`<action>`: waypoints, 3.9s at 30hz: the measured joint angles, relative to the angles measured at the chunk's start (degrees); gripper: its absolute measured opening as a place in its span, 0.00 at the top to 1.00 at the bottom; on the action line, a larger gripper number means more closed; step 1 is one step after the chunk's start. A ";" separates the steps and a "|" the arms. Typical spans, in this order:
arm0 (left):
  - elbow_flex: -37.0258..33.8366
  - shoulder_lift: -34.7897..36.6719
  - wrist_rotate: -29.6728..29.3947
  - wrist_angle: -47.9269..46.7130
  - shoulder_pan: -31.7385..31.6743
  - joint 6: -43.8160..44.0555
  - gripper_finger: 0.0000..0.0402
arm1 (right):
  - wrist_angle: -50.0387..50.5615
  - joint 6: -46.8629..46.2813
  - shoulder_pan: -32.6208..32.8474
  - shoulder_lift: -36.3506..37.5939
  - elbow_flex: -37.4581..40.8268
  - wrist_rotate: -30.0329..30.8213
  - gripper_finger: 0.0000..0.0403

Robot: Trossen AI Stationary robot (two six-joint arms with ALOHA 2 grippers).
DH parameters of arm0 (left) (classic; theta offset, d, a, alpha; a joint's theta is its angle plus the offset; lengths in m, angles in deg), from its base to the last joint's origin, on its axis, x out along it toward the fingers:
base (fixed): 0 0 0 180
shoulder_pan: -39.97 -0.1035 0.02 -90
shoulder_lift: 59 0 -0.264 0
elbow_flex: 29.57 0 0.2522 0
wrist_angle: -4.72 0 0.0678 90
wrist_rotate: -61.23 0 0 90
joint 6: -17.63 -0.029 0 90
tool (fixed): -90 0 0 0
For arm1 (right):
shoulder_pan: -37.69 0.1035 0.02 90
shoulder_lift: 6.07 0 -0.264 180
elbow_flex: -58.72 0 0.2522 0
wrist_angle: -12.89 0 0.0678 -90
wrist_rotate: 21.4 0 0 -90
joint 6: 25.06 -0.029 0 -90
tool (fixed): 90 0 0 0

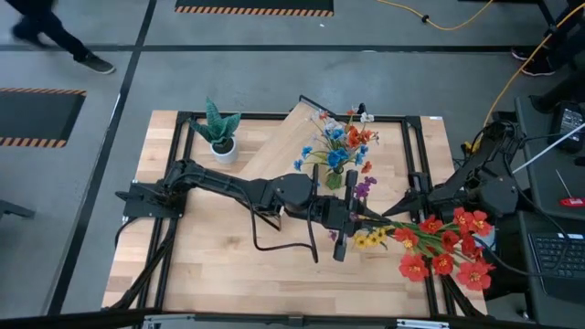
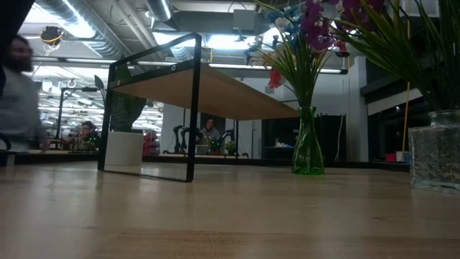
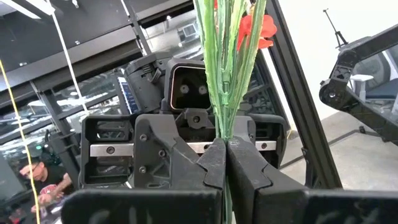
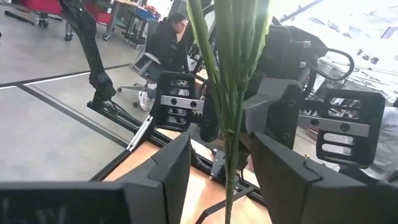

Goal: Pick and place flowers into a vace then onto a shelf
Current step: Put the red flowers into the transparent vase

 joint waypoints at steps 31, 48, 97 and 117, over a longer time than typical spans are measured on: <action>-0.02 0.00 -0.37 -0.47 0.30 0.02 1.00 | -1.25 1.31 -2.12 -1.20 0.00 0.18 0.73; 0.07 0.13 -4.16 -2.22 1.80 0.12 0.89 | -0.46 -0.42 -2.05 -1.20 0.11 -0.19 0.99; -10.35 3.10 -40.54 -34.29 15.20 18.09 1.00 | 57.45 -67.73 15.49 9.83 5.32 24.36 0.99; -56.37 23.58 -36.53 19.82 16.43 15.18 1.00 | 47.67 -78.09 26.67 14.34 22.75 30.67 0.99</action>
